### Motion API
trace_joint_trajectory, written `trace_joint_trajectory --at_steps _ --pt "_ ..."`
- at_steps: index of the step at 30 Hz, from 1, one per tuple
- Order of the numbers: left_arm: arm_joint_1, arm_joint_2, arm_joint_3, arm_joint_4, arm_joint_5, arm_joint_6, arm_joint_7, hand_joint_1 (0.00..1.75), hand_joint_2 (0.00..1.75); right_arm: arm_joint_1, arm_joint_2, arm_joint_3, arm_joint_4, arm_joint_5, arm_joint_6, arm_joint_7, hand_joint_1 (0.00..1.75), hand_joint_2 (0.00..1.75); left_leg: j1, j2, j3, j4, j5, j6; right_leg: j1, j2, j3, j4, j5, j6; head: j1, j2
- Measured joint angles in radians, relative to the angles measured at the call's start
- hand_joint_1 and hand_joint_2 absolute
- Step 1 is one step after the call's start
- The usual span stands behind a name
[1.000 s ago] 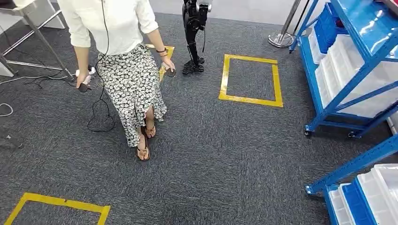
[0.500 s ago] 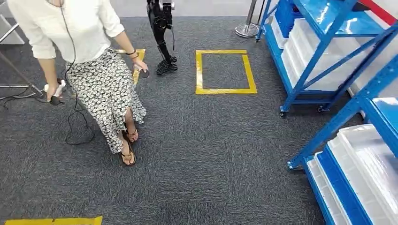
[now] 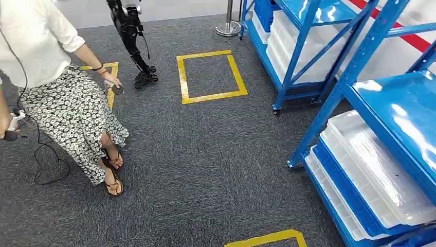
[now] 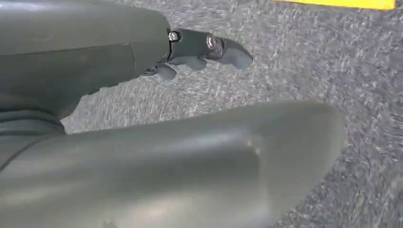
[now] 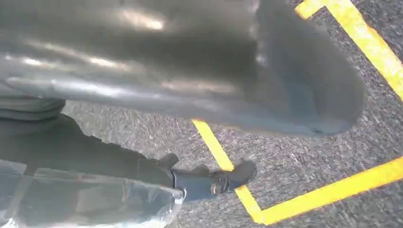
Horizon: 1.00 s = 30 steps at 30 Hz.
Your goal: Take the parts from the cabinet and place them on the table.
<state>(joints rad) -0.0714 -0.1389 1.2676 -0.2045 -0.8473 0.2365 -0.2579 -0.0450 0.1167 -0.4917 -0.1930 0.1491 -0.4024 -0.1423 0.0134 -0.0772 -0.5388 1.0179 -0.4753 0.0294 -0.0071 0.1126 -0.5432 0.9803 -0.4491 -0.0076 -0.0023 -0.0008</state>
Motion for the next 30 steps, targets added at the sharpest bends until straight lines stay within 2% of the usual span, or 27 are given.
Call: trace_joint_trajectory --at_steps 1,2,3,4,5,7,8,9,10,11,12,13,14,15,17,18,19,20,22,23,24,25,26,27,28,29,30 --pt "-0.002 0.0 0.0 0.0 0.002 0.003 0.0 0.0 0.0 0.001 0.0 0.0 0.0 0.004 0.002 0.0 0.0 0.0 -0.003 0.009 0.0 -0.001 0.002 0.006 -0.005 0.012 -0.003 -0.004 0.004 0.009 0.001 0.0" --pt "-0.003 -0.001 0.001 0.0 0.005 0.003 0.0 0.0 0.0 0.004 0.002 0.001 0.0 0.006 0.004 0.0 0.0 0.0 -0.003 0.02 0.004 -0.014 0.009 0.014 0.0 0.021 -0.011 -0.012 0.009 0.017 0.001 0.0" --pt "-0.003 -0.005 0.002 0.0 0.008 0.003 0.0 0.0 0.0 0.004 -0.002 0.001 0.0 0.01 0.005 0.0 0.0 0.0 0.011 0.039 0.015 -0.044 0.026 0.019 0.005 0.002 -0.011 0.002 0.004 0.017 0.004 0.0" --pt "-0.003 -0.005 0.002 0.0 0.012 0.006 0.0 0.0 0.0 0.003 -0.002 0.002 0.0 0.013 0.006 0.0 0.0 0.0 0.005 0.048 0.02 -0.059 0.031 0.025 0.007 -0.054 -0.039 0.038 -0.02 0.014 0.006 0.0" --pt "-0.003 -0.006 0.003 0.0 0.013 0.006 0.0 0.0 0.0 0.0 -0.002 0.002 0.0 0.017 0.009 0.0 0.0 0.0 0.004 0.065 0.019 -0.059 0.036 0.031 0.003 -0.079 -0.074 0.102 -0.053 0.01 0.012 0.0" --pt "-0.001 -0.007 0.008 0.0 0.015 0.008 0.0 0.0 0.0 -0.003 -0.003 0.003 0.0 0.021 0.011 0.0 0.0 0.0 -0.001 0.097 0.013 -0.059 0.035 0.03 -0.006 -0.098 -0.15 0.256 -0.112 0.013 0.013 0.0" --pt "-0.001 -0.008 0.011 0.0 0.017 0.009 0.0 0.0 0.0 -0.002 -0.004 0.003 0.0 0.021 0.012 0.0 0.0 0.0 -0.001 0.111 0.011 -0.059 0.036 0.028 -0.011 -0.101 -0.167 0.294 -0.119 0.021 0.013 0.0" --pt "-0.002 -0.009 0.015 0.0 0.02 0.009 0.0 0.0 0.0 0.0 -0.004 0.004 0.0 0.022 0.013 0.0 0.0 0.0 -0.001 0.123 0.01 -0.059 0.037 0.027 -0.016 -0.104 -0.159 0.283 -0.109 0.031 0.014 0.0" --pt "-0.002 -0.01 0.017 0.0 0.021 0.009 0.0 0.0 0.0 0.001 -0.005 0.004 0.0 0.023 0.014 0.001 0.0 0.0 0.001 0.134 0.009 -0.058 0.038 0.023 -0.021 -0.109 -0.128 0.229 -0.085 0.044 0.014 0.0" --pt "-0.002 -0.013 0.018 0.0 0.021 0.009 0.0 0.0 0.0 0.001 -0.007 0.004 0.0 0.023 0.014 0.002 0.0 0.0 0.004 0.146 0.009 -0.056 0.037 0.017 -0.029 -0.122 -0.07 0.126 -0.049 0.059 0.014 0.0" --pt "-0.002 -0.014 0.018 0.0 0.021 0.009 0.0 0.0 0.0 -0.001 -0.009 0.004 0.0 0.024 0.014 0.002 0.0 0.0 0.006 0.154 0.008 -0.052 0.035 0.01 -0.035 -0.146 -0.018 0.037 -0.023 0.069 0.013 0.0" --pt "-0.002 -0.013 0.019 -0.001 0.021 0.009 0.0 0.0 0.0 -0.006 -0.007 0.005 0.0 0.024 0.015 0.002 0.0 0.0 0.003 0.166 0.01 -0.045 0.031 -0.001 -0.034 -0.195 0.01 -0.006 -0.016 0.063 0.015 0.0" --pt "-0.002 -0.013 0.019 -0.002 0.021 0.01 -0.001 0.0 0.0 -0.008 -0.002 0.007 0.0 0.024 0.017 0.002 0.0 0.0 0.0 0.174 0.011 -0.04 0.024 -0.012 -0.022 -0.196 0.006 -0.015 -0.009 0.061 0.019 0.0" --pt "-0.002 -0.013 0.02 -0.002 0.021 0.011 -0.002 0.0 0.0 -0.011 -0.004 0.009 0.0 0.025 0.017 0.002 0.0 0.0 -0.001 0.18 0.015 -0.04 0.02 -0.021 -0.022 -0.183 0.005 -0.007 -0.009 0.045 0.014 0.0" --pt "-0.01 -0.016 0.021 -0.002 0.021 0.013 -0.002 0.0 0.0 -0.008 -0.007 0.01 0.0 0.024 0.017 0.002 0.0 0.0 0.006 0.201 0.024 -0.041 0.013 -0.032 -0.015 -0.161 -0.009 -0.003 -0.012 0.029 0.008 0.0" --pt "-0.01 -0.017 0.021 -0.002 0.021 0.013 -0.002 0.0 0.0 -0.009 -0.007 0.01 0.0 0.024 0.017 0.002 0.0 0.0 0.014 0.196 0.024 -0.036 0.009 -0.04 -0.026 -0.148 -0.006 -0.006 -0.006 0.018 0.009 0.0" --pt "-0.01 -0.016 0.022 -0.002 0.021 0.013 -0.002 0.0 0.0 -0.009 -0.006 0.01 0.0 0.024 0.017 0.002 0.0 0.0 0.019 0.143 0.015 -0.01 -0.017 -0.047 -0.031 -0.138 0.001 -0.006 -0.002 0.011 0.005 0.0" --pt "-0.009 -0.017 0.024 -0.002 0.021 0.014 -0.002 0.0 0.0 -0.01 -0.007 0.01 0.0 0.024 0.017 0.002 0.0 0.0 0.019 0.106 -0.008 0.05 -0.066 -0.045 -0.027 -0.13 -0.001 -0.005 0.005 -0.001 0.005 0.0" --pt "-0.005 -0.017 0.026 -0.002 0.021 0.014 -0.002 0.0 0.0 -0.009 -0.006 0.01 0.0 0.024 0.017 0.002 0.0 0.0 0.017 0.08 -0.083 0.22 -0.155 -0.043 -0.014 -0.105 -0.007 -0.004 0.008 -0.01 0.003 0.0" --pt "-0.005 -0.017 0.027 -0.002 0.021 0.014 -0.002 0.0 0.0 -0.009 -0.005 0.01 0.0 0.024 0.017 0.002 0.0 0.0 0.016 0.078 -0.112 0.282 -0.174 -0.04 -0.007 -0.091 -0.01 -0.004 0.01 -0.013 0.003 0.0" --pt "-0.005 -0.017 0.027 -0.002 0.021 0.015 -0.002 0.0 0.0 -0.007 -0.005 0.01 0.0 0.024 0.018 0.003 0.0 0.0 0.015 0.077 -0.123 0.299 -0.166 -0.033 0.0 -0.076 -0.01 -0.004 0.012 -0.016 0.003 0.0" --pt "-0.005 -0.017 0.027 -0.002 0.021 0.015 -0.002 0.0 0.0 -0.006 -0.006 0.01 0.0 0.024 0.018 0.004 0.0 0.0 0.015 0.077 -0.111 0.269 -0.139 -0.026 0.004 -0.062 -0.01 -0.004 0.012 -0.016 0.003 0.0" --pt "-0.005 -0.017 0.027 -0.002 0.021 0.015 -0.002 0.0 0.0 -0.005 -0.006 0.01 0.0 0.022 0.018 0.005 0.0 0.0 0.011 0.072 -0.076 0.195 -0.091 -0.015 0.009 -0.048 -0.009 -0.004 0.013 -0.016 0.003 0.0" --pt "-0.005 -0.017 0.027 -0.002 0.021 0.015 -0.002 0.0 0.0 -0.005 -0.006 0.01 0.0 0.021 0.018 0.009 0.0 0.0 0.006 0.058 -0.028 0.091 -0.038 0.0 0.012 -0.033 -0.007 -0.004 0.015 -0.019 0.003 0.0" --pt "-0.005 -0.016 0.027 -0.002 0.021 0.015 -0.002 0.0 0.0 -0.005 -0.005 0.01 0.0 0.021 0.018 0.011 0.0 0.0 0.0 0.024 0.007 0.017 -0.006 0.014 0.01 -0.023 -0.007 -0.004 0.015 -0.019 0.003 0.0" --pt "-0.005 -0.011 0.027 -0.003 0.021 0.014 -0.002 0.0 0.0 -0.004 0.002 0.01 0.0 0.02 0.018 0.014 0.0 0.0 -0.007 -0.007 0.015 -0.003 -0.009 0.023 0.016 -0.017 -0.01 -0.003 0.02 -0.014 0.008 0.0" --pt "-0.005 -0.014 0.027 -0.002 0.02 0.014 -0.003 0.0 0.0 -0.007 0.0 0.01 0.0 0.02 0.016 0.017 0.0 0.0 -0.014 0.003 0.015 -0.009 -0.004 0.03 0.012 -0.01 -0.013 -0.004 0.021 -0.011 0.005 0.0"
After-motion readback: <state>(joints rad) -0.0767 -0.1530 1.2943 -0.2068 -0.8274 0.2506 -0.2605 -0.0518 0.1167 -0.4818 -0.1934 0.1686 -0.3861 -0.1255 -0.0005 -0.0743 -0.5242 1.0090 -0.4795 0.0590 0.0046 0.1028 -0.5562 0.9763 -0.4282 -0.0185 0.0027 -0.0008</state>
